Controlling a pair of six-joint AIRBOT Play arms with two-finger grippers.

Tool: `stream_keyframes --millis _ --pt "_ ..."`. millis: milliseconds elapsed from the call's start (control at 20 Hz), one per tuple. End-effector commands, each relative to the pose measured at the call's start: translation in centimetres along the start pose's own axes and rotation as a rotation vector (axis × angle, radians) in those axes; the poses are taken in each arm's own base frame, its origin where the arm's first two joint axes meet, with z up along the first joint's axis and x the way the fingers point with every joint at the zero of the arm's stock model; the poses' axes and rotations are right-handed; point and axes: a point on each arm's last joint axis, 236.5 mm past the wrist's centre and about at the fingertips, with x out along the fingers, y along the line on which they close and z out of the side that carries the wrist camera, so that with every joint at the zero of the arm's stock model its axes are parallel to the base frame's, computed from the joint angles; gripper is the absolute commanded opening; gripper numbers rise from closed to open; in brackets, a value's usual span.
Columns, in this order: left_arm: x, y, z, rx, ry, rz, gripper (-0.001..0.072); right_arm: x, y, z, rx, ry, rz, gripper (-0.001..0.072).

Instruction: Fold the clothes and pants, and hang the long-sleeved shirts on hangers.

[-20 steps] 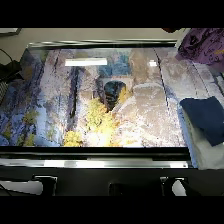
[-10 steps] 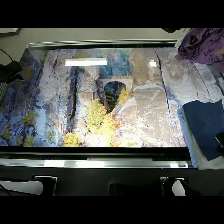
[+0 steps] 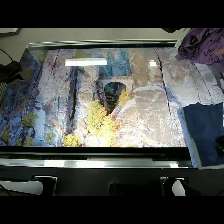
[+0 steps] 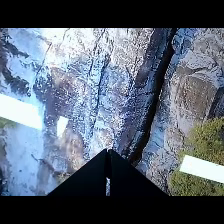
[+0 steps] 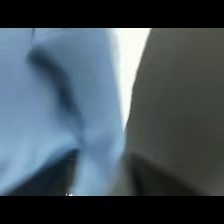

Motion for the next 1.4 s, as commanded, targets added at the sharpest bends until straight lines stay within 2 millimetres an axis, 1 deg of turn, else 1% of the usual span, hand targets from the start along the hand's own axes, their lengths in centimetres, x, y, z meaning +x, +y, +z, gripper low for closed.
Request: stream_keyframes --millis 0,50,100,150,200,250,300,350,400,450,500,550,600,650,700,800,900,950,1000,1100,1200,1350 --pt "0.0 0.1 -0.1 -0.001 0.005 0.001 0.0018 -0.2 -0.6 1.0 -0.016 -0.039 -0.021 0.0549" --pt "0.0 0.1 -0.2 -0.001 0.007 0.001 0.0019 -0.7 -0.2 1.7 -0.037 -0.063 -0.001 0.0536" --pt "0.0 0.0 -0.2 -0.002 0.006 0.000 0.0018 -1.5 0.6 2.4 -0.050 -0.090 0.039 0.0534" --pt "-0.3 -0.2 -0.2 -0.004 0.003 -0.010 0.0018 -2.7 2.0 3.4 -0.059 -0.125 0.109 0.0474" --pt "-0.5 -0.9 -0.2 -0.001 0.002 -0.035 0.0018 -4.2 4.3 4.3 -0.077 -0.158 0.219 0.0357" --pt "-0.8 -1.6 -0.4 0.009 0.004 -0.064 0.0018 -5.9 7.1 4.7 -0.103 -0.183 0.352 0.0314" --pt "-1.0 -2.5 -0.9 0.026 0.010 -0.097 0.0018 -7.9 10.2 4.5 -0.139 -0.194 0.499 0.0263" --pt "-1.2 -3.2 -1.6 0.031 0.023 -0.124 0.0018 -9.9 13.5 3.5 -0.175 -0.185 0.654 0.0217" --pt "-1.3 -3.9 -2.7 0.036 0.042 -0.142 0.0018 -11.4 15.9 2.2 -0.226 -0.176 0.744 0.0153" --pt "-1.3 -4.3 -3.9 0.044 0.056 -0.144 0.0018 -12.7 18.1 0.3 -0.309 -0.171 0.799 0.0099" --pt "-1.3 -4.7 -5.3 0.053 0.059 -0.150 0.0018 -13.6 20.1 -2.1 -0.422 -0.172 0.825 0.0032" --pt "-1.3 -5.2 -6.7 0.074 0.051 -0.158 0.0018 -14.4 21.7 -4.7 -0.539 -0.175 0.844 0.0031" --pt "-1.3 -5.7 -8.2 0.096 0.035 -0.167 0.0018 -15.3 23.2 -7.8 -0.664 -0.181 0.867 0.0031" --pt "-1.3 -6.1 -10.2 0.125 0.016 -0.178 0.0018 -16.3 24.2 -10.6 -0.774 -0.190 0.889 0.0031" --pt "-1.3 -6.6 -12.1 0.158 -0.011 -0.192 0.0018 -17.2 24.9 -13.4 -0.882 -0.206 0.907 0.0031" --pt "-1.6 -7.1 -15.1 0.197 -0.067 -0.217 0.0018 -18.4 25.4 -18.7 -1.072 -0.221 0.932 0.0031" --pt "-2.1 -7.2 -17.0 0.211 -0.109 -0.234 0.0018 -19.1 25.2 -22.7 -1.215 -0.235 0.947 0.0031" --pt "-2.3 -7.1 -17.5 0.213 -0.118 -0.237 0.0018 -19.4 25.0 -24.0 -1.267 -0.246 0.951 0.0031" --pt "-2.5 -6.9 -17.8 0.216 -0.125 -0.234 0.0019 -19.5 24.9 -25.0 -1.306 -0.261 0.949 0.0031" --pt "-2.7 -6.7 -17.7 0.221 -0.133 -0.225 0.0019 -19.6 24.8 -25.8 -1.337 -0.273 0.949 0.0032" --pt "-2.6 -6.2 -17.6 0.225 -0.135 -0.205 0.0020 -19.4 24.6 -25.9 -1.338 -0.258 0.941 0.0032" --pt "-2.6 -6.2 -17.6 0.223 -0.137 -0.205 0.0020 -19.2 24.3 -25.9 -1.346 -0.251 0.929 0.0032"
